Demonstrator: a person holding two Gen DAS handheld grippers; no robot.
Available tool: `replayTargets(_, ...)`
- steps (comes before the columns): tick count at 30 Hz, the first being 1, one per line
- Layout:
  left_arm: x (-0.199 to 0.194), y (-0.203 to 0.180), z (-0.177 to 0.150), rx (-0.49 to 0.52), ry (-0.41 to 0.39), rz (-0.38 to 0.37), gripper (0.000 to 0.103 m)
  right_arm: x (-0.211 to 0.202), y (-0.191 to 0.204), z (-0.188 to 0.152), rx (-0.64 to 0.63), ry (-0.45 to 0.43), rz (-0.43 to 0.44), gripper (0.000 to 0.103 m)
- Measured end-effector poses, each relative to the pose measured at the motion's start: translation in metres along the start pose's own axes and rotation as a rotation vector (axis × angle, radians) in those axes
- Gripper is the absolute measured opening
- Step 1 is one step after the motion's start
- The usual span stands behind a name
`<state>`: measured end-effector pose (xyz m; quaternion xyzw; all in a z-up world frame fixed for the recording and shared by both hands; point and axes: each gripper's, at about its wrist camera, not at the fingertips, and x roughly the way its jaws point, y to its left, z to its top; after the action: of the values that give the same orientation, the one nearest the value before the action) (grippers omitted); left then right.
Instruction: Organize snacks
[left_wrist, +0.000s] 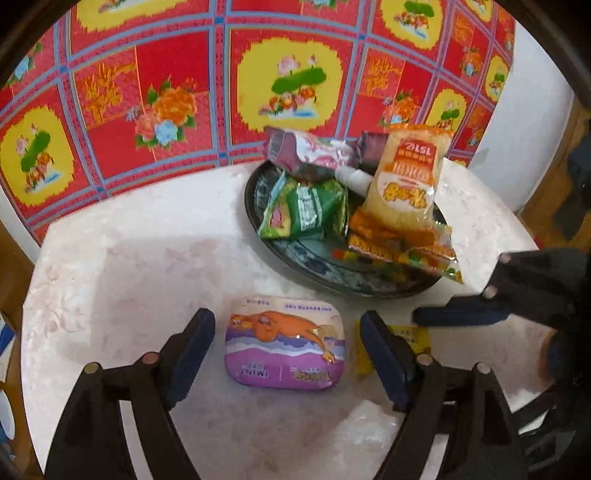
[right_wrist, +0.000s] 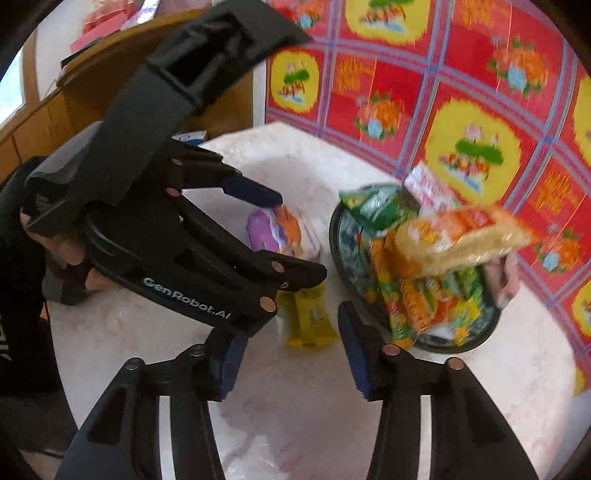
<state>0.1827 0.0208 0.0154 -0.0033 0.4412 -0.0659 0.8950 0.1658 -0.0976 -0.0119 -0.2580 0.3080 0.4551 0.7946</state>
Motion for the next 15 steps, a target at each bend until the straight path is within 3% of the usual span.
replayTargets(4, -0.002, 0.0, -0.002, -0.005, -0.008, 0.006, 0.077, 0.008, -0.011, -0.004, 0.037, 0.017, 0.009, 0.024)
replayTargets(6, -0.001, -0.001, -0.001, 0.005, -0.007, 0.033, 0.064, 0.005, -0.015, -0.006, 0.053, 0.01, 0.022, 0.022)
replayTargets(12, -0.002, 0.001, 0.0, -0.005, -0.013, 0.034, 0.064, -0.026, -0.031, -0.019, 0.138, -0.104, 0.025, 0.022)
replayTargets(15, -0.008, 0.003, 0.002, -0.026, -0.051, 0.028, 0.064, -0.055, -0.035, -0.027, 0.156, -0.202, -0.044, 0.022)
